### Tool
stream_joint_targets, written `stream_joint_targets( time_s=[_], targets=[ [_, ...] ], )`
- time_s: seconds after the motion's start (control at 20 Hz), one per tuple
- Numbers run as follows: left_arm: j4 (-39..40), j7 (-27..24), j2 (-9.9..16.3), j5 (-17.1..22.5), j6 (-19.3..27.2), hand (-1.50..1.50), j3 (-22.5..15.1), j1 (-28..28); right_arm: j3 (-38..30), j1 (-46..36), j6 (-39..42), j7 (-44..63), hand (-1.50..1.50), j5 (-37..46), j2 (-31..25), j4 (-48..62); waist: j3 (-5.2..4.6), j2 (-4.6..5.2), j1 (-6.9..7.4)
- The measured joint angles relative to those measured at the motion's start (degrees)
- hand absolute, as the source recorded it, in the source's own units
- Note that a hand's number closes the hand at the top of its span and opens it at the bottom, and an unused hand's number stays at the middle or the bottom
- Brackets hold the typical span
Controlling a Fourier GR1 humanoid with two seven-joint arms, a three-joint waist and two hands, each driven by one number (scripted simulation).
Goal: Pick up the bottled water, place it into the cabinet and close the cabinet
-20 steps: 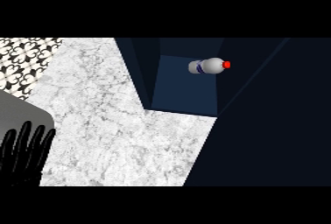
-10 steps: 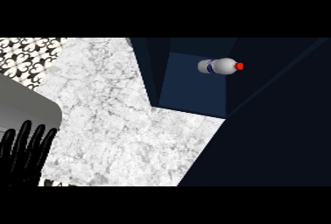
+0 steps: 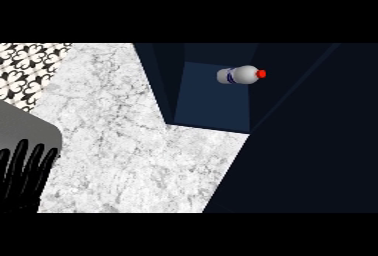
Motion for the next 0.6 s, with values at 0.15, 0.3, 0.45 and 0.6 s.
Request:
stream_joint_targets(
  time_s=[0.15, 0.3, 0.45, 0.6],
  targets=[
    [0.2, -0.3, 0.0, 0.0, -0.4, -1.50, 0.2, 0.4, -3.2, -0.5, -2.4, -1.5, 1.50, -1.0, 0.5, 0.9, -0.03, -0.04, -0.20],
    [0.2, -0.4, 0.0, 0.4, -0.9, -1.50, 0.3, 0.6, -8.1, -2.6, -5.6, -2.6, 1.50, -2.6, 1.2, 3.1, 0.04, 0.06, 0.07],
    [0.3, -0.2, 0.2, 0.7, -1.5, -1.50, 0.3, 0.4, -11.9, -6.9, -11.4, -2.8, 1.50, -2.4, 3.2, 8.4, 0.26, 0.39, 0.59],
    [0.6, -0.2, 0.3, 0.8, -2.1, -1.50, 0.4, 0.2, -13.7, -13.7, -18.9, -3.0, 1.50, -1.7, 5.0, 15.0, 0.43, 0.41, 1.27]
  ],
)
